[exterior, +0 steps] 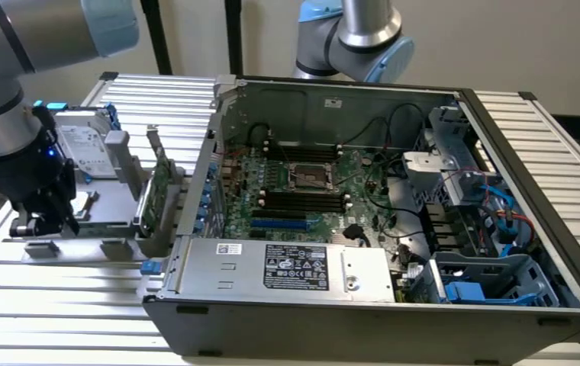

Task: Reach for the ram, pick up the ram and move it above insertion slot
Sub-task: 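Pick up the ram and move it above insertion slot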

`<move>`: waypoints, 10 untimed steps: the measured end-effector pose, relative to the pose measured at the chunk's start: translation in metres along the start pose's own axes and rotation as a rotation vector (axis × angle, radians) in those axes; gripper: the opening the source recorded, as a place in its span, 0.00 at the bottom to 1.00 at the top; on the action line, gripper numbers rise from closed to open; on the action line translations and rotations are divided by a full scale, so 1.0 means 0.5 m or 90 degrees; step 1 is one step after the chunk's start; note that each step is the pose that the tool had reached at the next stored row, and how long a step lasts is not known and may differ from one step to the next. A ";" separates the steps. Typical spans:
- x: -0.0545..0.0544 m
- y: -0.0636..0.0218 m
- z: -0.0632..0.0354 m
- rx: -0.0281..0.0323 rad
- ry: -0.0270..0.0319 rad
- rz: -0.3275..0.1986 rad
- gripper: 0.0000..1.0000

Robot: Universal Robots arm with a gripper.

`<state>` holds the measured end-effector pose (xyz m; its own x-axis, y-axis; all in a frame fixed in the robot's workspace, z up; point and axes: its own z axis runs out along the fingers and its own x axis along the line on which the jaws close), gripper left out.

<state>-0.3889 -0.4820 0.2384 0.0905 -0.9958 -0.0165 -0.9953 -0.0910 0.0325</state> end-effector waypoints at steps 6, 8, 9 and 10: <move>0.000 -0.003 -0.055 -0.0005 -0.0001 0.000 0.13; 0.000 -0.009 -0.074 -0.0007 0.0000 0.000 0.13; 0.001 -0.014 -0.082 -0.0006 0.0000 0.000 0.13; 0.001 -0.019 -0.092 -0.0007 -0.0001 -0.001 0.13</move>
<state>-0.3779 -0.4822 0.2840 0.0913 -0.9957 -0.0167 -0.9952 -0.0919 0.0336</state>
